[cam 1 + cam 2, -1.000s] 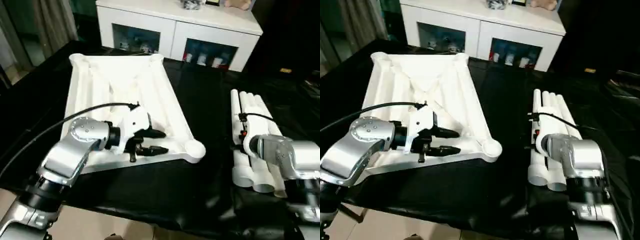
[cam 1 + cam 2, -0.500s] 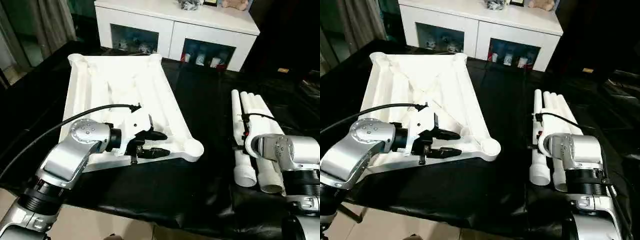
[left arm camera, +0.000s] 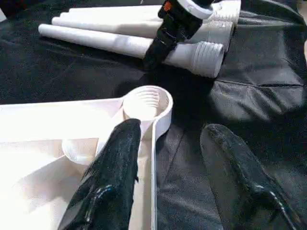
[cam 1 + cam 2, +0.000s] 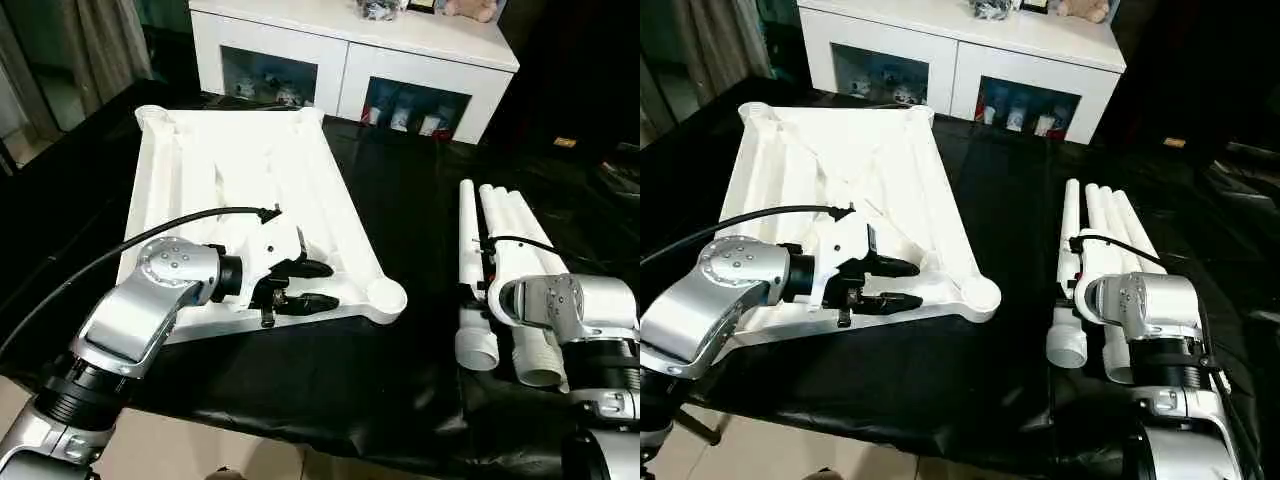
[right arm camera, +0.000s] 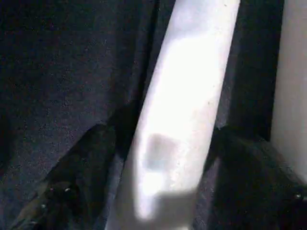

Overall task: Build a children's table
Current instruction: Pick table leg

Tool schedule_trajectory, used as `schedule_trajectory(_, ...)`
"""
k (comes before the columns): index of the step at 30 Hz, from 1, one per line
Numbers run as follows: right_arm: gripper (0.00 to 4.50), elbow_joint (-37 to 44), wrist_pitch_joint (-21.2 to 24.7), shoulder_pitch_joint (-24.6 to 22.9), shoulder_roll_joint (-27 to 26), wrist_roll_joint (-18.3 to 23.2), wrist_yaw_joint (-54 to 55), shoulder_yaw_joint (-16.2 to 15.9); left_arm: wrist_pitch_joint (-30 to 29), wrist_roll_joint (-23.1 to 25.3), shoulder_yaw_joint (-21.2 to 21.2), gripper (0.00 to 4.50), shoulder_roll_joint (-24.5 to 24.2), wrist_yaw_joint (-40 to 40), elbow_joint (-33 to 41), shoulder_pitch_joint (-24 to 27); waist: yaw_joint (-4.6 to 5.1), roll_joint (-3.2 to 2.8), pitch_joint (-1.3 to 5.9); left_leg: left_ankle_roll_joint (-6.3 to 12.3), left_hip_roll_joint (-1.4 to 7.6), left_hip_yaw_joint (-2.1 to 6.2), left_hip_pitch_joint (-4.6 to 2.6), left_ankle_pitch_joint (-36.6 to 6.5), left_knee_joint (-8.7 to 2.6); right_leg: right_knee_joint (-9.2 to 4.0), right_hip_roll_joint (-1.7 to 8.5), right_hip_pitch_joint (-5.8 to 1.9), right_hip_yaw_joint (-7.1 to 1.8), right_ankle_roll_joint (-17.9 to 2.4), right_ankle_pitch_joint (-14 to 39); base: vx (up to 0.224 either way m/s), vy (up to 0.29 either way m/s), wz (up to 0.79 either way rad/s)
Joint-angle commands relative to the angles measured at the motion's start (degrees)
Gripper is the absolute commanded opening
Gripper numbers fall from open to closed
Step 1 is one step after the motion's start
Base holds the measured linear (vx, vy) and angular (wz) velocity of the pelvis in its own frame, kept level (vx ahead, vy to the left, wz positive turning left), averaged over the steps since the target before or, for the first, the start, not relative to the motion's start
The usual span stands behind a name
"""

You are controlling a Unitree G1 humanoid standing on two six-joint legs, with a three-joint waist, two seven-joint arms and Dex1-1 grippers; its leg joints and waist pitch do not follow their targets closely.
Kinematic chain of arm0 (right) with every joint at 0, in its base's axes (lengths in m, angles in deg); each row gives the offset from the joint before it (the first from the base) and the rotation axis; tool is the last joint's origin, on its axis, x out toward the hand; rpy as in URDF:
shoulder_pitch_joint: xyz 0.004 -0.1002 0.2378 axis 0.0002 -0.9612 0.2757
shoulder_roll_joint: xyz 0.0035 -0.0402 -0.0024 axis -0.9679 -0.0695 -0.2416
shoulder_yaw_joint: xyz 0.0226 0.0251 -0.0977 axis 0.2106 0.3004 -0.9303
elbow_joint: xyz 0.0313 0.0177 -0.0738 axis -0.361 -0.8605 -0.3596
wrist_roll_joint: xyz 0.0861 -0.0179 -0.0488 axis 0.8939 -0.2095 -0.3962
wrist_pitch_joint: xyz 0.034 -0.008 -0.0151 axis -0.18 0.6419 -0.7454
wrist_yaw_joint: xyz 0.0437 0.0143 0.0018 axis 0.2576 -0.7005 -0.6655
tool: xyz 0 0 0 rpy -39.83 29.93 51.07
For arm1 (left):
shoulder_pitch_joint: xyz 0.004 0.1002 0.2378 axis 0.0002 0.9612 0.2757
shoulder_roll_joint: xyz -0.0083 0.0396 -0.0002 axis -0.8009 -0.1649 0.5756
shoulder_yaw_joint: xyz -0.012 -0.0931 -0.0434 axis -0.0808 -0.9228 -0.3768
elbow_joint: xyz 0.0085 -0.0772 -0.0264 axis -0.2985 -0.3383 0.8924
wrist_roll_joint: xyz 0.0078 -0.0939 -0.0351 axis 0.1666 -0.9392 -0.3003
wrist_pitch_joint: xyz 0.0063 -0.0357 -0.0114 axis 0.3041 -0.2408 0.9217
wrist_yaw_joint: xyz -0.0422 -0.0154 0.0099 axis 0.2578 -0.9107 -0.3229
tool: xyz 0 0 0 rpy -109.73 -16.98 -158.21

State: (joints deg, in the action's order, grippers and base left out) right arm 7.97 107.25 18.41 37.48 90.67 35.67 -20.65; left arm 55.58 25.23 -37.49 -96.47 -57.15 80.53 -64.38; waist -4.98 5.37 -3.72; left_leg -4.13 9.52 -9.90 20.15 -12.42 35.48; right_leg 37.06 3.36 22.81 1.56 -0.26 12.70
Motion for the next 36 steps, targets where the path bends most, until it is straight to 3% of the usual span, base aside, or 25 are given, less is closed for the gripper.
schedule_trajectory(1,3.2,-0.94,0.23,1.09,0.52,-0.22,-0.15,0.96,-0.16,0.21,0.34,2.31,-0.16,0.55,0.93,-0.53,0.02,0.2,3.75,-0.42,2.97,0.41,-0.37,1.6,-4.47,-3.45,4.35,-3.17,-2.64,-12.8,-1.8,0.0,0.0,0.0)
schedule_trajectory(6,2.96,-0.91,-0.1,1.21,0.03,0.1,0.42,2.02,-1.49,-0.08,-0.13,2.31,-0.28,1.38,1.7,-0.15,-0.05,-0.35,3.82,-1.1,2.92,0.49,-0.36,1.59,-4.46,-3.29,4.26,-3.25,-2.61,-13.03,-3.4,0.0,0.0,0.0)
schedule_trajectory(7,2.66,-0.91,-0.31,1.13,-0.16,0.2,0.59,2.36,-1.41,-0.05,0.0,2.31,-0.13,1.58,1.95,0.24,-0.02,-0.22,3.85,-1.12,2.89,0.47,-0.34,1.63,-4.45,-3.31,4.22,-3.29,-2.6,-13.03,-3.65,0.0,0.0,0.0)
schedule_trajectory(8,2.6,-0.91,-0.49,1.06,-0.37,0.28,0.77,2.63,-1.28,-0.02,0.1,2.31,-0.04,1.75,2.14,0.62,-0.05,-0.83,3.86,-1.44,2.91,0.51,-0.4,1.34,-4.47,-3.3,4.22,-3.23,-2.6,-13.25,-4.3,0.0,0.0,0.0)
schedule_trajectory(9,2.6,-0.71,-0.51,0.89,-0.61,0.41,0.91,2.88,-0.6,0.14,0.16,2.31,0.21,2.05,2.23,1.05,-0.11,-1.06,3.9,-1.67,2.96,0.6,-0.37,1.29,-4.47,-3.17,4.27,-3.3,-2.59,-13.43,-4.84,0.0,0.0,0.0)
schedule_trajectory(10,2.55,-0.62,-0.52,0.8,-0.76,0.49,0.97,3.04,-0.12,0.23,0.21,2.31,0.38,2.28,2.29,1.32,-0.08,-0.7,3.92,-1.67,2.92,0.54,-0.34,1.17,-4.47,-3.22,4.2,-3.42,-2.57,-13.84,-5.46,0.0,0.0,0.0)
schedule_trajectory(11,2.45,-0.31,-0.49,0.64,-1.25,0.63,1.43,3.52,0.31,0.36,0.01,2.31,0.64,2.85,2.15,1.58,-0.19,-1.3,3.92,-1.82,2.91,0.61,-0.37,1.02,-4.49,-3.14,4.26,-3.38,-2.58,-13.98,-5.58,0.0,0.0,0.0)
schedule_trajectory(16,2.01,1.4,-0.36,-0.39,-3.2,1.35,3.22,5.88,1.39,0.39,-2.27,2.31,3.12,7.29,0.73,1.81,-0.16,-1.02,3.9,-2.57,3.09,0.61,-0.42,-1.01,-4.63,-3.37,4.3,-3.51,-2.51,-13.99,-4.53,0.0,0.0,0.0)
schedule_trajectory(17,1.96,2.98,-0.06,-0.69,-3.23,1.57,3.5,6.65,1.98,0.83,-3.54,2.31,5.13,10.64,-0.72,0.91,-0.14,-0.04,3.85,-2.31,3.11,0.51,-0.38,-1.12,-4.66,-3.57,4.29,-3.53,-2.45,-13.85,-3.94,0.0,0.0,0.0)
schedule_trajectory(19,1.84,3.94,0.24,-0.61,-2.84,1.96,2.91,7.05,2.43,1.09,-4.59,2.31,7.23,13.64,-2.15,-0.15,-0.4,-0.67,3.84,-2.07,3.19,0.54,-0.51,-1.31,-4.67,-3.62,4.48,-3.44,-2.43,-13.71,-2.98,0.0,0.0,0.0)
schedule_trajectory(20,1.84,4.23,0.58,-0.56,-2.31,2.4,1.94,7.25,2.12,0.96,-5.2,2.31,8.78,15.5,-2.67,-0.69,-0.32,-1.39,3.83,-2.42,3.22,0.48,-0.64,-2.04,-4.63,-3.65,4.31,-3.25,-2.39,-13.61,-2.9,0.0,0.0,0.0)
schedule_trajectory(21,1.8,4.24,0.59,-0.56,-2.29,2.41,1.91,7.25,2.1,0.95,-5.22,2.31,8.82,15.55,-2.68,-0.7,-0.47,-0.94,3.9,-2.45,3.25,0.55,-0.56,-2.07,-4.59,-3.66,4.43,-3.49,-2.36,-13.51,-3.28,0.0,0.0,0.0)
schedule_trajectory(22,1.8,6.66,-0.91,-0.74,-2.29,2.78,1.71,7.92,3.17,0.95,-6.62,2.31,10.56,18.22,-4.09,-1.79,-0.38,-1.59,3.85,-2.45,3.18,0.66,-0.24,-1.92,-4.61,-3.64,4.44,-3.61,-2.41,-13.25,-3.7,0.0,0.0,0.0)
schedule_trajectory(23,1.8,7.43,-1.46,-0.63,-2.31,3.12,1.53,8.35,3.43,0.78,-7.13,2.31,11.19,18.98,-4.64,-2.33,-0.33,-1.29,3.81,-2.38,3.2,0.6,-0.27,-2.21,-4.65,-3.83,4.42,-3.61,-2.39,-13.05,-3.3,0.0,0.0,0.0)
schedule_trajectory(24,1.79,10.12,-6.99,0.0,-3.88,5.48,0.96,11.54,4.84,-1.29,-9.7,2.31,14.21,21.61,-7.27,-4.35,-0.31,-1.23,3.91,-2.25,3.13,0.61,-0.2,-2.05,-4.56,-3.75,4.45,-3.76,-2.41,-13.07,-3.33,0.0,0.0,0.0)
schedule_trajectory(25,1.79,10.12,-6.99,0.0,-3.88,5.48,0.96,11.54,4.84,-1.29,-9.7,2.31,14.21,21.61,-7.27,-4.35,-0.37,-1.91,3.58,-2.32,3.13,0.61,0.0,-2.47,-4.57,-3.72,4.67,-3.55,-2.51,-13.27,-3.29,0.0,0.0,0.0)
schedule_trajectory(28,1.79,13.64,-12.56,-1.28,-2.8,7.37,-4.65,10.79,1.81,-4.33,-12.9,2.31,18.0,25.15,-9.86,-8.33,-0.41,-0.39,3.92,-0.39,3.16,0.61,0.1,-0.8,-4.4,-3.73,4.59,-3.89,-2.25,-13.48,-3.77,0.0,0.0,0.0)
schedule_trajectory(29,1.79,14.39,-12.7,-2.07,-2.47,8.87,-7.63,10.63,-3.13,-7.41,-15.25,2.48,19.24,25.9,-10.32,-10.06,-0.61,-0.76,3.89,-0.2,3.03,0.54,0.14,-0.5,-4.34,-3.55,4.65,-4.01,-2.27,-13.67,-3.8,0.0,0.0,0.0)
schedule_trajectory(30,1.79,15.71,-13.17,-3.13,-2.48,10.82,-10.97,10.63,-8.1,-10.39,-17.75,2.58,20.38,26.83,-10.78,-11.63,-0.67,-0.37,3.98,0.61,3.06,0.43,0.01,-0.13,-4.12,-3.53,4.74,-3.85,-2.22,-14.45,-4.08,0.0,0.0,0.0)
schedule_trajectory(31,1.79,15.71,-13.17,-3.13,-2.48,10.82,-10.97,10.63,-8.1,-10.39,-17.75,2.65,20.38,26.83,-10.78,-11.63,-0.61,-0.44,3.89,0.98,2.94,0.33,0.19,-0.01,-4.07,-3.48,4.69,-3.93,-2.21,-14.81,-4.22,0.0,0.0,0.0)
schedule_trajectory(32,1.79,18.56,-12.4,-5.22,-2.69,15.51,-17.57,11.17,-14.19,-16.28,-21.61,2.68,22.59,27.57,-11.44,-13.55,-0.52,-0.47,3.8,1.75,2.97,0.51,0.41,-0.37,-4.07,-3.57,4.73,-3.92,-2.08,-15.03,-3.38,0.0,0.0,0.0)
schedule_trajectory(33,1.78,19.42,-12.38,-5.85,-2.79,16.72,-19.31,11.36,-15.2,-17.71,-22.47,2.74,23.21,27.79,-11.63,-13.97,-0.94,-0.85,3.78,2.55,3.01,0.48,0.26,-1.01,-3.85,-3.75,4.95,-3.84,-2.13,-15.83,-3.39,0.0,0.0,0.0)
schedule_trajectory(34,1.78,23.04,-13.63,-8.47,-2.67,19.9,-25.16,11.04,-19.22,-22.73,-24.88,2.88,25.04,27.7,-12.84,-15.82,-1.16,-0.52,3.83,3.31,3.09,0.63,0.43,-0.51,-3.85,-3.76,4.99,-4.04,-2.01,-16.35,-3.65,0.0,0.0,0.0)
schedule_trajectory(35,1.78,23.61,-13.73,-8.88,-2.62,20.39,-25.94,10.96,-19.76,-23.36,-25.07,2.99,25.25,27.59,-12.97,-16.07,-1.23,-0.5,3.86,3.73,3.03,0.5,0.4,-0.16,-3.75,-3.7,4.86,-3.92,-2.04,-16.38,-4.05,0.0,0.0,0.0)
schedule_trajectory(36,1.78,27.43,-14.04,-11.54,-2.17,23.96,-30.44,10.58,-22.76,-26.67,-25.1,3.05,26.47,26.42,-13.13,-17.6,-1.5,0.71,3.91,4.78,2.99,0.48,0.57,1.37,-3.68,-3.58,4.83,-4.1,-1.93,-16.14,-4.21,0.0,0.0,0.0)
